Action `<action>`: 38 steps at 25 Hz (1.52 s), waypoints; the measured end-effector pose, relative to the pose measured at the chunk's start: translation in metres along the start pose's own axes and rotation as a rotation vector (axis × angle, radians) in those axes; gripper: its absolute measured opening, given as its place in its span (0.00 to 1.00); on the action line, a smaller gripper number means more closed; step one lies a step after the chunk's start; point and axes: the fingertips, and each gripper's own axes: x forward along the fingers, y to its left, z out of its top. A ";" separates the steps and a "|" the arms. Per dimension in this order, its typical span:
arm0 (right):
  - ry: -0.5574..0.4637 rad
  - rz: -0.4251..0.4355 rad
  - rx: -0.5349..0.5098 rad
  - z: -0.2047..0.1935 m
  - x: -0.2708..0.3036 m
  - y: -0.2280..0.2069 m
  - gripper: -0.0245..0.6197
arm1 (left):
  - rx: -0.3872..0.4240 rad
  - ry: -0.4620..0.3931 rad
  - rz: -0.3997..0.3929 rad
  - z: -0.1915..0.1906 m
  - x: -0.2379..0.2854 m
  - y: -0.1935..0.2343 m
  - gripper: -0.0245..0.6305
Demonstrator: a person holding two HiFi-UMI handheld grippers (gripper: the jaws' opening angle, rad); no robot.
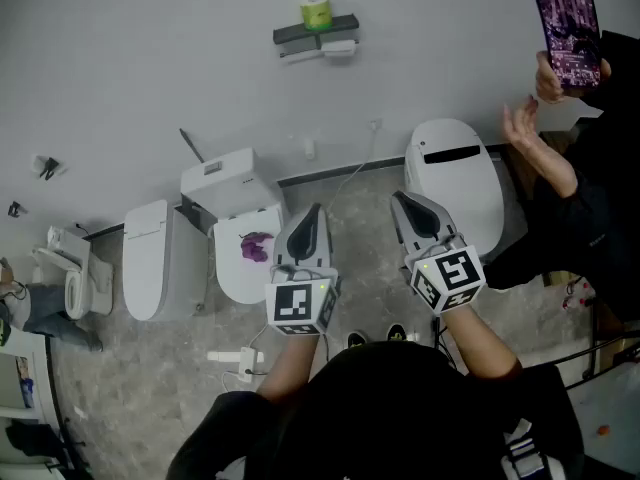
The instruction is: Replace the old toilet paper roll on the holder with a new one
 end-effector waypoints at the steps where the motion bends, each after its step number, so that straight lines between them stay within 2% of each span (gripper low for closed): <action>1: 0.002 0.000 -0.001 0.000 -0.001 0.002 0.07 | -0.005 0.004 0.003 0.001 -0.003 0.001 0.07; 24: 0.002 0.001 0.003 0.001 -0.012 0.012 0.07 | -0.010 0.008 -0.019 0.004 -0.020 -0.001 0.07; 30: 0.004 -0.022 0.024 -0.002 -0.007 0.020 0.07 | -0.020 0.008 -0.017 0.003 -0.031 0.017 0.07; 38: 0.009 -0.021 -0.011 -0.006 0.011 0.056 0.07 | -0.051 -0.007 -0.036 -0.001 -0.048 0.048 0.07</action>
